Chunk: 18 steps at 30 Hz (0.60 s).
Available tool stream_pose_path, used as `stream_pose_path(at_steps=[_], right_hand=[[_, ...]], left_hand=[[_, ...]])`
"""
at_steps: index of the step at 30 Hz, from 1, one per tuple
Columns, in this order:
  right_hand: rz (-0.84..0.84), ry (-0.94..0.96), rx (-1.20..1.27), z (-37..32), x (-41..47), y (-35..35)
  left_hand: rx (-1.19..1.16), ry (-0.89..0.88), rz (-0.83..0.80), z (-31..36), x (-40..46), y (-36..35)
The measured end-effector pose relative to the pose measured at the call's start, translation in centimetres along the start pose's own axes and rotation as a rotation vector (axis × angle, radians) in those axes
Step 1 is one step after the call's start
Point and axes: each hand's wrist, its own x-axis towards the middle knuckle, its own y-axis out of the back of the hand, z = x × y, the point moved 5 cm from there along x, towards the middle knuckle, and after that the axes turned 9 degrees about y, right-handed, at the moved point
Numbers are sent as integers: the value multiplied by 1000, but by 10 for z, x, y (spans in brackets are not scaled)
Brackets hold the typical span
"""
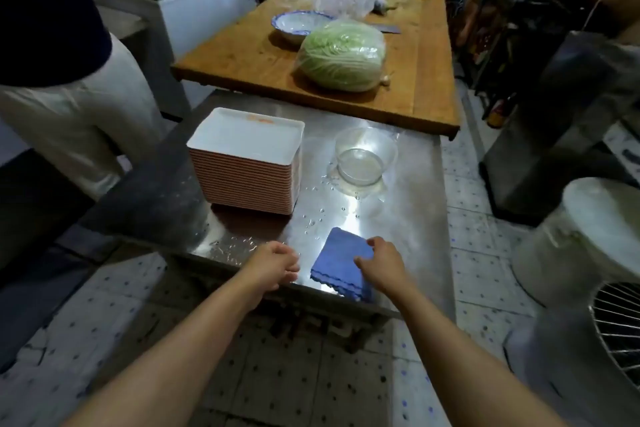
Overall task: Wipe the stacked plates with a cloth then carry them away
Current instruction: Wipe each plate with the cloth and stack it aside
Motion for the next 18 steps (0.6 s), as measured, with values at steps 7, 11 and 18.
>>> stream_pose_path(at_steps=[7,11,18], right_hand=[[43,35,-368,21,34,-14],[18,-38,-492,23,40,-17],[30,114,188,-11,29,-2]], left_hand=[[35,50,54,-12,32,-17],[27,71,80,-17,36,-22],[-5,50,137,-9,22,-12]])
